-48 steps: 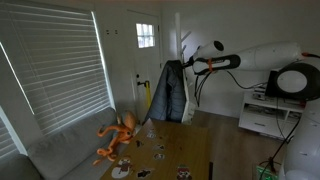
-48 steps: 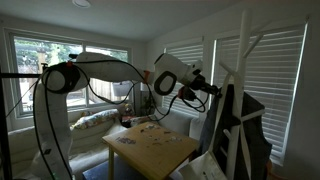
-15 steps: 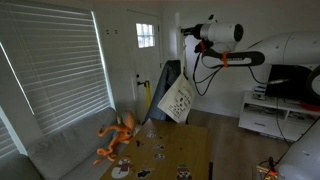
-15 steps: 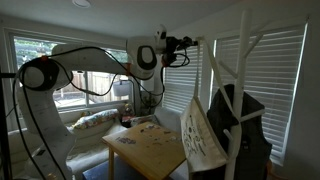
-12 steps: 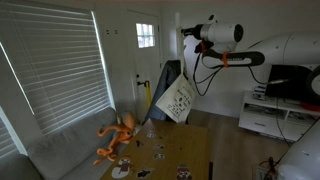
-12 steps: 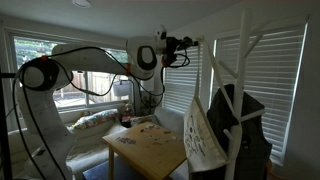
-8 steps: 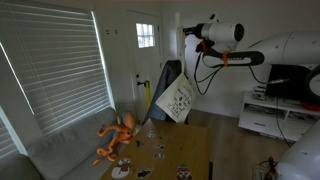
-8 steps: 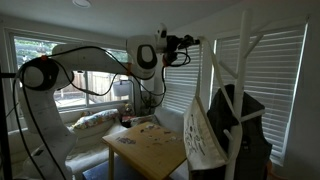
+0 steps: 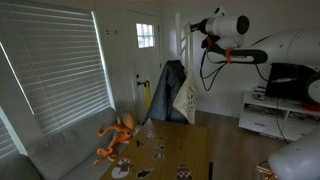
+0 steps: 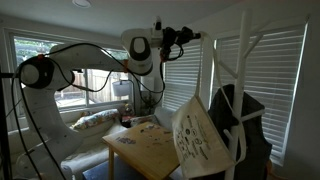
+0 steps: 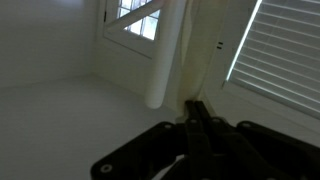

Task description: Put the white bag on the brown table

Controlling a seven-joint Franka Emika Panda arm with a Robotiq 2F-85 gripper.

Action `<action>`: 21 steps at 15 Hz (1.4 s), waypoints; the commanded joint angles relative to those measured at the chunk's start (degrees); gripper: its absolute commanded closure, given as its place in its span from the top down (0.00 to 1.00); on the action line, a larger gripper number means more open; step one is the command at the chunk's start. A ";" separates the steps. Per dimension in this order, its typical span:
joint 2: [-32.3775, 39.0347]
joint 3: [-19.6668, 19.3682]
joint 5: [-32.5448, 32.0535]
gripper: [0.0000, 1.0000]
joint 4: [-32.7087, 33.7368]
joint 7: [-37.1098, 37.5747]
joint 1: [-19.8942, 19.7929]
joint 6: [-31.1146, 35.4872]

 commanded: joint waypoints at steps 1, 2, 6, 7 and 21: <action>-4.41 6.15 -1.39 0.01 -2.80 3.88 -4.26 -7.56; -4.75 7.41 -1.28 0.01 -2.94 4.48 -4.50 -8.76; -6.47 11.65 -2.38 0.01 -0.98 6.01 -8.47 -9.46; -7.07 12.19 -2.67 0.01 -0.69 5.76 -9.78 -8.97; -13.70 13.38 -9.87 0.01 -0.10 2.30 -29.11 -5.61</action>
